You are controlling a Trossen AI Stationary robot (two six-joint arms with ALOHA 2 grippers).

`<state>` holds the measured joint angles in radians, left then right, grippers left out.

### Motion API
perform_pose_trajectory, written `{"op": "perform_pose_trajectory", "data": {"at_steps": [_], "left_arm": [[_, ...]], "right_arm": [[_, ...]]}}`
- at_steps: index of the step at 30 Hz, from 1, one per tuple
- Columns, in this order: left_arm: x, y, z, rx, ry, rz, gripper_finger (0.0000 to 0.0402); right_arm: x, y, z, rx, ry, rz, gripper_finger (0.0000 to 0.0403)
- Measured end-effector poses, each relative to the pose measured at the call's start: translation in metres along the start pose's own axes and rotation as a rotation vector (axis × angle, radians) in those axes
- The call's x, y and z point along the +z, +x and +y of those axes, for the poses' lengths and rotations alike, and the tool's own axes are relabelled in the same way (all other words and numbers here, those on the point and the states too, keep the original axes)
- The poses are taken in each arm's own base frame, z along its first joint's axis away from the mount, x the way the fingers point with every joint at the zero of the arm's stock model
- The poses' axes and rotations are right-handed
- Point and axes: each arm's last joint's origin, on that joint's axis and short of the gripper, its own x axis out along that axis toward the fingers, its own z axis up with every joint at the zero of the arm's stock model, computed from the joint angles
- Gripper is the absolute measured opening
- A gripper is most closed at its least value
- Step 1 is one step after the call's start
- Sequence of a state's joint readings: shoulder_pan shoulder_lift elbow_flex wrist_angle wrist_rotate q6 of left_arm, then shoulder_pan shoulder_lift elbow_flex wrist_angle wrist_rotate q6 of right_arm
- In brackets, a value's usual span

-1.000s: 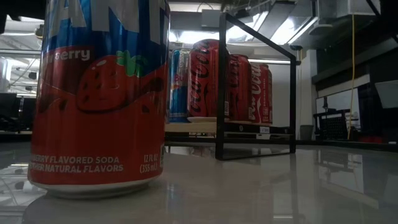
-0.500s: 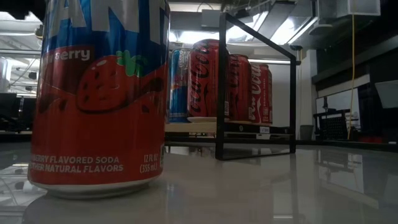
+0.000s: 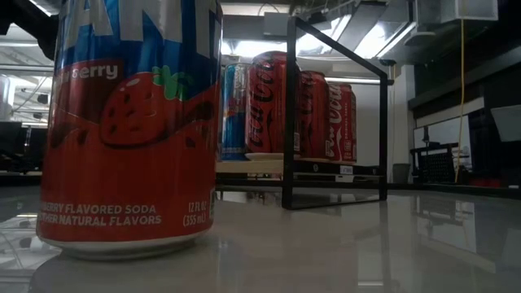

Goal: Place canned beverage on shelf
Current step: Put the red soda can on the shelf aligned with the other red soda cans

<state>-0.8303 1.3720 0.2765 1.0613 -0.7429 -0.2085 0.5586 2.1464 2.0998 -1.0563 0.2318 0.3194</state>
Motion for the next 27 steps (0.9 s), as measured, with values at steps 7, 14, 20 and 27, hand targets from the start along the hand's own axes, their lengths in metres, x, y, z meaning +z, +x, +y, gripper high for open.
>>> {"op": "perform_pose_trajectory", "data": {"at_steps": [7,14,20,27], "left_arm": [[0.000,0.000,0.000,0.003,0.001,0.000,0.0341],[0.000,0.000,0.000,0.003,0.001,0.000,0.0341],[-0.001,0.000,0.000,0.004,0.007,0.006,0.0341],[-0.001,0.000,0.000,0.004,0.007,0.006,0.0341]], "right_arm": [[0.000,0.017,0.005,0.083,0.042,-0.047,0.0317],[0.000,0.016,0.005,0.095,0.092,-0.044,0.0317],[-0.005,0.015,0.007,0.133,0.239,0.026,0.0317],[-0.011,0.013,0.029,0.234,0.226,0.061,0.0317]]}}
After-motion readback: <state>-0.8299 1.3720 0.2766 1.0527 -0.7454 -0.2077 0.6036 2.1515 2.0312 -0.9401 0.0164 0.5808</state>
